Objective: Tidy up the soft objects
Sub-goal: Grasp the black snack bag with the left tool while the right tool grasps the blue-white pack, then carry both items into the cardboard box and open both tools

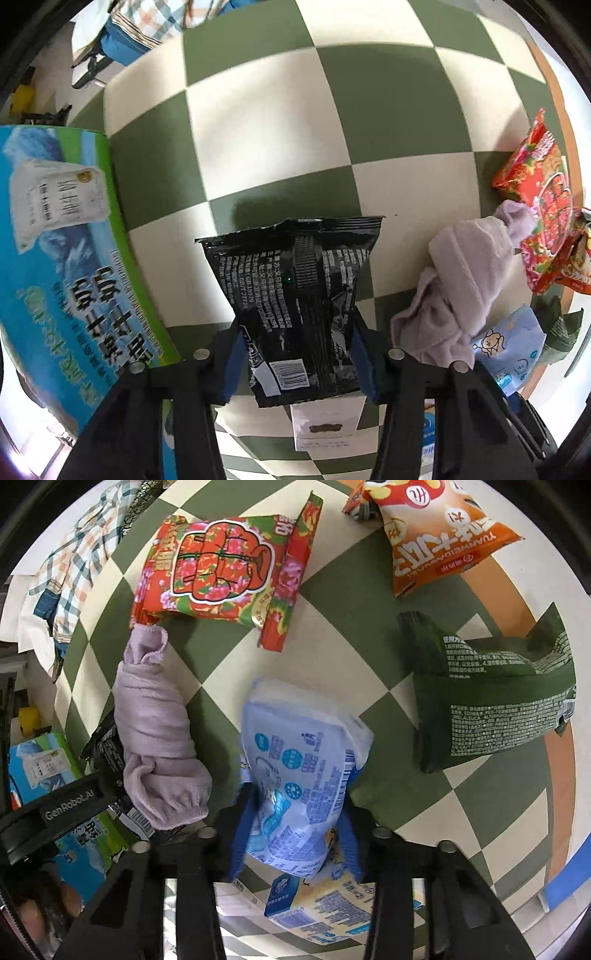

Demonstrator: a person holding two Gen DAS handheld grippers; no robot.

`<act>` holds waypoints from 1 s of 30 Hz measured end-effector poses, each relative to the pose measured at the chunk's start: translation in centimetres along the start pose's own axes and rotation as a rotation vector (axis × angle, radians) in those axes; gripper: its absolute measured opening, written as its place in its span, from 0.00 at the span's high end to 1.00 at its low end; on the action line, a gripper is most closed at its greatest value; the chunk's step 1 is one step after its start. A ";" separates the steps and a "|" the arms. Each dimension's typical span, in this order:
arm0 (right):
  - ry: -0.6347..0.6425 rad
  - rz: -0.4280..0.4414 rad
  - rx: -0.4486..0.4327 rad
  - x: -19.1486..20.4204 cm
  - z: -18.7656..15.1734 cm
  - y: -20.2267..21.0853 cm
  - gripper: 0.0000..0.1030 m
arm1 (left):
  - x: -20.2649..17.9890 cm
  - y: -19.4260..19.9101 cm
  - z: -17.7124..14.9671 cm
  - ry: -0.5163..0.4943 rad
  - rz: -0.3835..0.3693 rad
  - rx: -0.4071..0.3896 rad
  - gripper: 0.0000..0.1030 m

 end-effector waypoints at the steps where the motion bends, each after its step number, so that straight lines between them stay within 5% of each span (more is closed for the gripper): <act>1: 0.006 -0.002 -0.004 0.0 -0.1 0.1 0.63 | 0.2 0.9 -0.1 0.002 0.005 -0.016 0.55; 6: 0.059 0.012 -0.032 0.5 -1.0 1.5 0.66 | -0.5 4.7 -1.1 -0.008 0.006 -0.108 0.55; 19: 0.312 0.138 -0.080 3.2 -6.5 12.9 0.66 | 1.2 19.0 -7.7 -0.003 -0.115 -0.380 0.55; 24: 0.479 0.187 -0.066 8.2 -11.9 16.7 0.66 | 6.8 21.4 -13.0 0.084 -0.126 -0.423 0.55; 30: 0.662 0.217 -0.044 16.6 -19.4 17.2 0.66 | 15.6 20.4 -15.5 0.183 -0.144 -0.418 0.55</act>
Point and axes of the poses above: each gripper's, at about its wrist camera, not at the fingertips, and y roughly against the way its jaws point, x to its left, z to its top, the point moved 9 cm from there along -y, roughly the way its jaws point, and after that the axes turned 12 degrees about -y, right-handed, at the moved point
